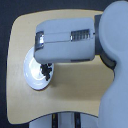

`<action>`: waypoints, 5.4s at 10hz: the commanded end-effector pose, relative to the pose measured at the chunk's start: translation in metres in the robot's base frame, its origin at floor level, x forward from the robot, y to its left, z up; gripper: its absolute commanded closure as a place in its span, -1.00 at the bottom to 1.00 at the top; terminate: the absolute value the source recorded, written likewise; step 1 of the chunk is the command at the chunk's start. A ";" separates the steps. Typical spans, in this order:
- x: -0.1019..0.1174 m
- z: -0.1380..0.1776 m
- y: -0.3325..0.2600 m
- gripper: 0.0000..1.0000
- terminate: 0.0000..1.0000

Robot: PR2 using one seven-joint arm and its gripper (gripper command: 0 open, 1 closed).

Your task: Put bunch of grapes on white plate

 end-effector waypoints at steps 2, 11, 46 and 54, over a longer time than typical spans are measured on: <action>-0.014 -0.038 0.056 1.00 -1.00; -0.001 -0.061 0.058 1.00 -1.00; 0.033 0.120 -0.267 -1.00 -1.00; 0.040 0.116 -0.334 -1.00 -1.00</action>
